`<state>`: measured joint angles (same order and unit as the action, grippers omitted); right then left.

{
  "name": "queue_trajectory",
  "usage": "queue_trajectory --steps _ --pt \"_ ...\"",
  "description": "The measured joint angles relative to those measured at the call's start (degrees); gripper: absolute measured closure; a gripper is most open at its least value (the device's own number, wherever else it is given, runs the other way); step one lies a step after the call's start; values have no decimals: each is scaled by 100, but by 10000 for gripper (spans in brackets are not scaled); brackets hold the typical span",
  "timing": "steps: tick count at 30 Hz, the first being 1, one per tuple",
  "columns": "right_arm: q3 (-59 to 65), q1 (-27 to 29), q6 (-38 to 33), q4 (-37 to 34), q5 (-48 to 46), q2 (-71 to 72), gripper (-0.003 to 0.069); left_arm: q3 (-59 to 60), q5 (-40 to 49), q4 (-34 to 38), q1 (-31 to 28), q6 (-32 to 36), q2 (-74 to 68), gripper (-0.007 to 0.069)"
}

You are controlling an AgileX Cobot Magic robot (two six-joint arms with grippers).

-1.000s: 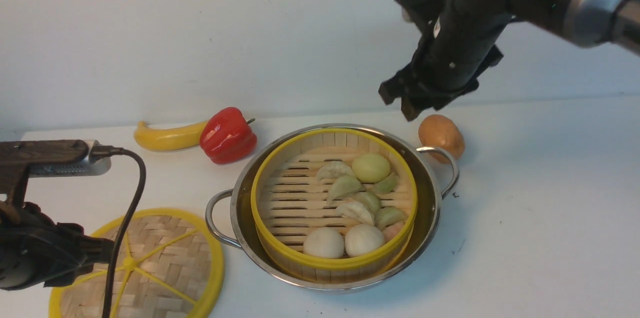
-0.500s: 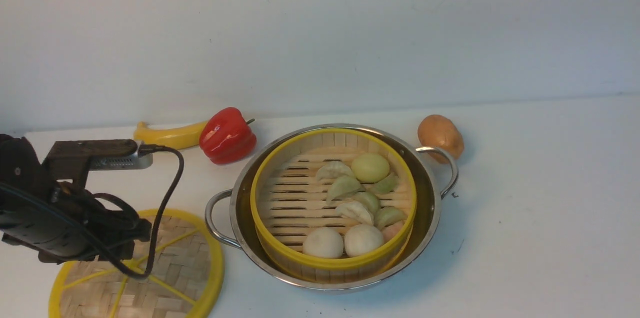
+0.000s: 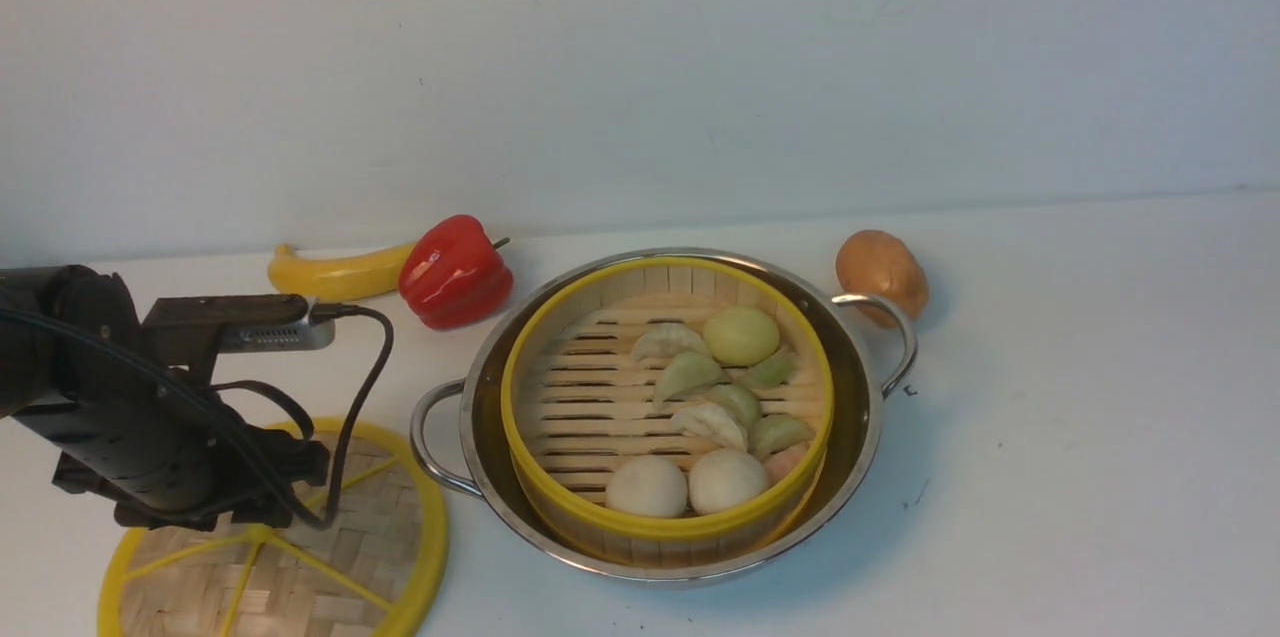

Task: Place the steamer in the pot on the white table, and put the lid on the steamer.
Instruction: 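Grasp the bamboo steamer lid lying on the table by its centre knob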

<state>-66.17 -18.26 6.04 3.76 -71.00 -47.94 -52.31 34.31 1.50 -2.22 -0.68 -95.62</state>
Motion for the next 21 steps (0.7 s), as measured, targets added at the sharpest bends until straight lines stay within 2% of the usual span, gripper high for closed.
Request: queue_trajectory --steps 7,13,15,17,21 --pt "285 0 47 20 0 539 305 -13 -111 74 0 0 -282 283" --pt "285 0 49 20 6 623 305 -57 -175 109 0 0 -344 408" --pt "285 0 49 20 6 623 305 -64 -195 124 0 0 -344 482" --pt "290 0 49 20 6 623 305 -69 -119 130 0 0 -304 508" --pt "290 0 49 20 6 623 305 -51 185 110 0 0 -162 506"
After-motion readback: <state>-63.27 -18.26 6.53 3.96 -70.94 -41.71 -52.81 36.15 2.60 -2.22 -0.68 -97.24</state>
